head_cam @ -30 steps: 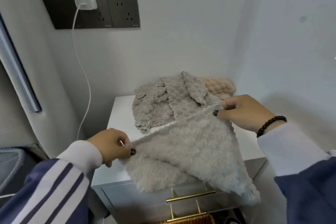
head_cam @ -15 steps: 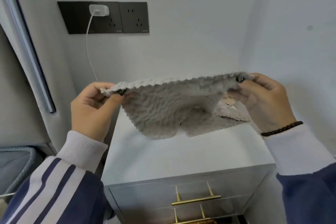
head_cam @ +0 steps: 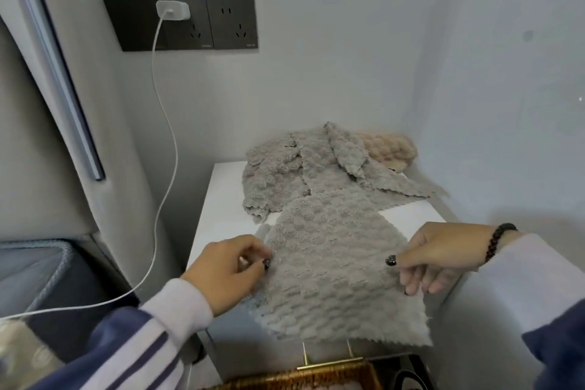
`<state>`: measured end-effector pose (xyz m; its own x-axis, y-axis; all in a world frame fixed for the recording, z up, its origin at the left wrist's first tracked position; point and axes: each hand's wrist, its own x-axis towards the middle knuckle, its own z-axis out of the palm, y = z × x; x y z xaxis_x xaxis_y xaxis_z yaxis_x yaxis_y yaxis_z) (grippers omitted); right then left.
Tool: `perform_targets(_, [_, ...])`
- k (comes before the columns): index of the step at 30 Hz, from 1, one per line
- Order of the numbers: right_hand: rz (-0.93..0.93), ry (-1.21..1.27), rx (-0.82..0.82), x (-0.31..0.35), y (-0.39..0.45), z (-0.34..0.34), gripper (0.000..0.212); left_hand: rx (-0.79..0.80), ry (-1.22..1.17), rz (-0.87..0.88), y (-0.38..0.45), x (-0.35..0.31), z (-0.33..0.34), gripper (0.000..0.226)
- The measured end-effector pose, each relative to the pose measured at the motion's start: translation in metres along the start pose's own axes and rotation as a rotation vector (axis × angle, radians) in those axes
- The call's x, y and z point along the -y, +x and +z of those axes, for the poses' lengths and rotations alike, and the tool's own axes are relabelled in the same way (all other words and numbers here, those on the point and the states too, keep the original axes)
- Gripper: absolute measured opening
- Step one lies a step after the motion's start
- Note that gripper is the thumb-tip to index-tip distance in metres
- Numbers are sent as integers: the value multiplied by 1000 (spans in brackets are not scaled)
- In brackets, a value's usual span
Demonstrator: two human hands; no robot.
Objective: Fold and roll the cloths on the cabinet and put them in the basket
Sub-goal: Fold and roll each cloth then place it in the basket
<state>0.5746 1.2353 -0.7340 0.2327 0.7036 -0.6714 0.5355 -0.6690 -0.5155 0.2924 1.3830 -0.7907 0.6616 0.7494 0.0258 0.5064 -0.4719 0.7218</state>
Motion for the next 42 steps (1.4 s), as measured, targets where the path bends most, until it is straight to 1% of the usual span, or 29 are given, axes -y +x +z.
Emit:
perform_targets(3, [52, -113, -47, 15, 4, 8, 36, -73, 180, 205, 14, 3, 23, 25])
perform_targets(5, [94, -180, -104, 23, 6, 11, 37, -116, 279, 286, 22, 0, 35, 35])
perform_targets(6, [86, -239, -173, 26, 8, 12, 37, -147, 301, 292, 26, -1, 38, 39])
perform_targets(8, [-12, -389, -429, 35, 17, 13, 32, -192, 277, 244, 35, -4, 40, 44])
perform_targets(9, [-98, -418, -571, 38, 25, 16, 27, -183, 244, 210, 39, -4, 39, 46])
perform_targets(10, [-198, -387, -666, 43, 31, 21, 21, -137, 220, 174, 42, -4, 37, 50])
perform_targets(11, [-291, -348, -704, 48, 38, 26, 25, -67, 219, 140, 44, -3, 34, 56])
perform_targets(12, [-369, -361, -674, 51, 47, 32, 39, 14, 247, 118, 46, -2, 32, 63])
perform_targets(13, [-402, -425, -606, 52, 55, 37, 52, 89, 301, 106, 47, -1, 29, 70])
perform_targets(14, [-385, -499, -534, 53, 64, 42, 61, 154, 371, 99, 48, 0, 25, 75])
perform_targets(15, [-326, -577, -465, 53, 70, 47, 65, 207, 449, 88, 49, 0, 22, 79])
perform_targets(17, [-181, -674, -355, 53, 77, 55, 64, 284, 585, 40, 50, 1, 16, 84])
perform_targets(21, [-67, -698, -258, 62, 62, 76, 64, 358, 705, -30, 51, 2, 10, 97])
perform_targets(23, [-47, -727, -268, 69, 55, 78, 62, 327, 704, -36, 52, 1, 12, 115])
perform_targets(24, [-69, -740, -316, 72, 53, 75, 60, 311, 703, -47, 52, 0, 12, 119])
perform_targets(25, [-114, -728, -393, 76, 54, 69, 58, 299, 713, -68, 55, 0, 12, 118])
perform_targets(27, [-212, -641, -555, 78, 65, 56, 58, 287, 766, -133, 62, -3, 11, 107])
perform_targets(28, [-233, -624, -579, 78, 75, 50, 61, 287, 804, -159, 65, -6, 11, 100])
perform_targets(29, [-222, -636, -549, 77, 86, 46, 65, 291, 845, -177, 68, -8, 12, 93])
perform_targets(30, [-188, -654, -485, 77, 97, 45, 68, 288, 878, -183, 70, -10, 14, 86])
perform_targets(32, [-106, -679, -379, 75, 117, 46, 69, 239, 903, -160, 72, -12, 19, 78])
perform_targets(36, [-96, -680, -375, 81, 136, 41, 70, 14, 790, -82, 81, 2, 18, 65])
perform_targets(37, [-100, -676, -374, 83, 137, 38, 70, -9, 745, -85, 84, 6, 15, 62])
perform_targets(40, [-102, -663, -379, 88, 144, 32, 71, -22, 562, -165, 96, 13, 10, 50])
perform_targets(42, [-107, -652, -391, 92, 151, 30, 70, -31, 527, -170, 105, 16, 10, 40])
